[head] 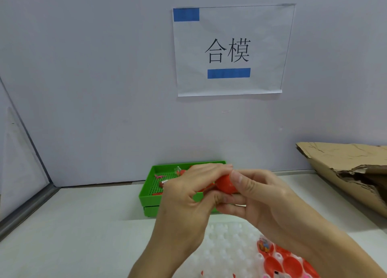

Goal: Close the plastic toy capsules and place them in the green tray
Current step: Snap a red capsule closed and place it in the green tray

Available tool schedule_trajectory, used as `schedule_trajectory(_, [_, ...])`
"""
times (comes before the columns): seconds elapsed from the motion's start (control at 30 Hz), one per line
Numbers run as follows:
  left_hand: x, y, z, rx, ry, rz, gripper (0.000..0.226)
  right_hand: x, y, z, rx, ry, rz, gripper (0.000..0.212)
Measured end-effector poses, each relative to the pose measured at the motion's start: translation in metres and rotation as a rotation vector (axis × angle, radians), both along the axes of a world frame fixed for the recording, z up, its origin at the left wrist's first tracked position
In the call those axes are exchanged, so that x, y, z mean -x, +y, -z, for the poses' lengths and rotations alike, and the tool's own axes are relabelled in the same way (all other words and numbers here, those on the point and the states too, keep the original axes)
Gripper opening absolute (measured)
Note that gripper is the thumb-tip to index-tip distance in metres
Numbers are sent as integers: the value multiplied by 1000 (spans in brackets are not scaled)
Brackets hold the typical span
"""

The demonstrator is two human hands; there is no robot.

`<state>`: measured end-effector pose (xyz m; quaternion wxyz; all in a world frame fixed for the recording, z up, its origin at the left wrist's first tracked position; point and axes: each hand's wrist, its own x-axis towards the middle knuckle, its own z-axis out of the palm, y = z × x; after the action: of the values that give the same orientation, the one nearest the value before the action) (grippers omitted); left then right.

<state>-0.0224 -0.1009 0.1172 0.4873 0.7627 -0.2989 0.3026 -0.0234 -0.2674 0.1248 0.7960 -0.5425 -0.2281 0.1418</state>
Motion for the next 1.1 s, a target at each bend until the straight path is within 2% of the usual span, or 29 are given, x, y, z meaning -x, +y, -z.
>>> schedule_trajectory(0.07, [1,-1,0,-23,-12,-22,45,-1,0,1,-7,24,19,42])
schedule_trajectory(0.13, [2,-2,0,-14,52,-27,47,-1,1,2,8,13,54,41])
schedule_trajectory(0.2, [5,-2,-2,53,208,63,53,-1,2,1,20,-22,123,41])
schedule_trajectory(0.3, [12,-5,-7,262,505,310,72,1,4,0,99,-143,263,37])
schedule_trajectory(0.37, [14,-11,-10,350,571,316,80,3,6,0,164,-231,344,30])
schedule_trajectory(0.43, [16,-18,-11,391,564,279,81,4,8,-1,181,-293,383,28])
schedule_trajectory(0.7, [16,-20,-11,435,494,240,73,4,4,0,224,-372,419,50])
schedule_trajectory(0.87, [17,-23,-12,479,530,247,68,2,4,-1,247,-334,442,42])
schedule_trajectory(1.1, [14,-22,-8,441,522,267,67,5,5,-4,188,-291,368,29])
